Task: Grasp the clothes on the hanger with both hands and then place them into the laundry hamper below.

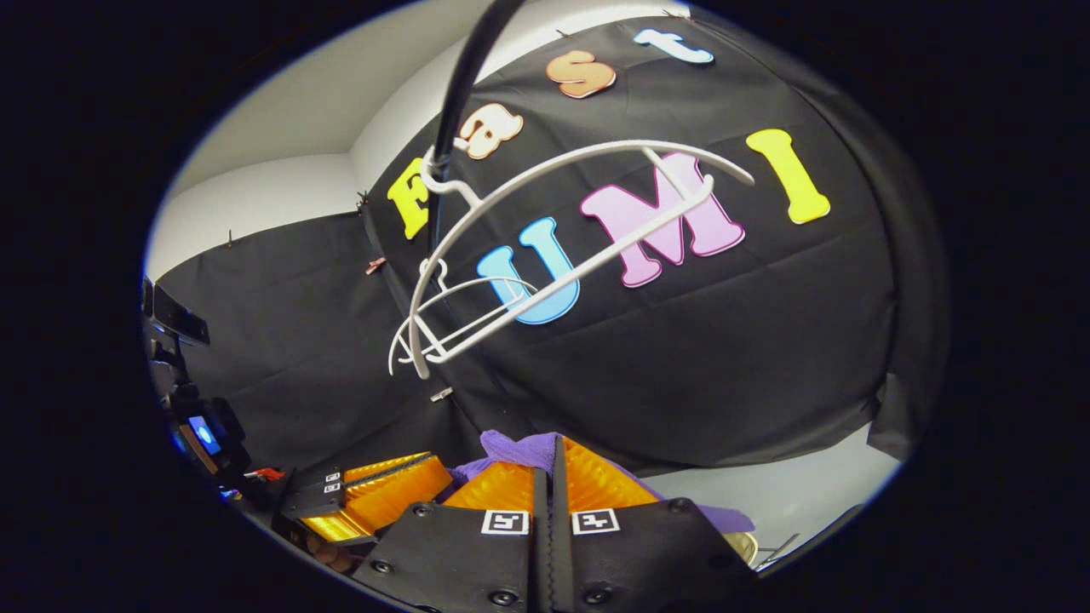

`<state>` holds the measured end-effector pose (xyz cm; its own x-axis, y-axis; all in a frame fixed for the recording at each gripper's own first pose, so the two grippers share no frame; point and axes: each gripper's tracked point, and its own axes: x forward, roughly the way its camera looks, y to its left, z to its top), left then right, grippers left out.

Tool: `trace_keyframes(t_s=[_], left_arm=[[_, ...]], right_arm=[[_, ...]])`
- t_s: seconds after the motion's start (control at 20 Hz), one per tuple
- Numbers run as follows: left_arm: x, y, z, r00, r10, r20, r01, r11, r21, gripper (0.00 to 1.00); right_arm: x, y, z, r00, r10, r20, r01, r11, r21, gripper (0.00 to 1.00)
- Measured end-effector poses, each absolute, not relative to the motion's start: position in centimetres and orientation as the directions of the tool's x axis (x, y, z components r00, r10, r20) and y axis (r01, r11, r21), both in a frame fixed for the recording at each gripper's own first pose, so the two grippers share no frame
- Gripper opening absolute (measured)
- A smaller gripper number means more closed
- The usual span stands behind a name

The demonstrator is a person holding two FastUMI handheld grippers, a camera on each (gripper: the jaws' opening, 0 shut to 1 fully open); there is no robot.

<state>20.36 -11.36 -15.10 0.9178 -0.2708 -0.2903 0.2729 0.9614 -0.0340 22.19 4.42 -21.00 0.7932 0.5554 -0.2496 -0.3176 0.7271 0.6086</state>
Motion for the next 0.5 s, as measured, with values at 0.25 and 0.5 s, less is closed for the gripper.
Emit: trace_keyframes(t_s=[0.25,0.5], left_arm=[[19.6,-11.9,-17.1,0.903,-0.296,-0.313,0.291,0.955,-0.065,0.05],[19.2,-11.8,-25.6,0.855,-0.279,-0.437,0.265,0.96,-0.095,0.05]], right_arm=[[20.9,3.9,-22.7,0.778,0.561,-0.285,-0.308,0.734,0.605,0.04],[19.0,3.0,-31.6,0.723,0.533,-0.44,-0.256,0.797,0.547,0.04]])
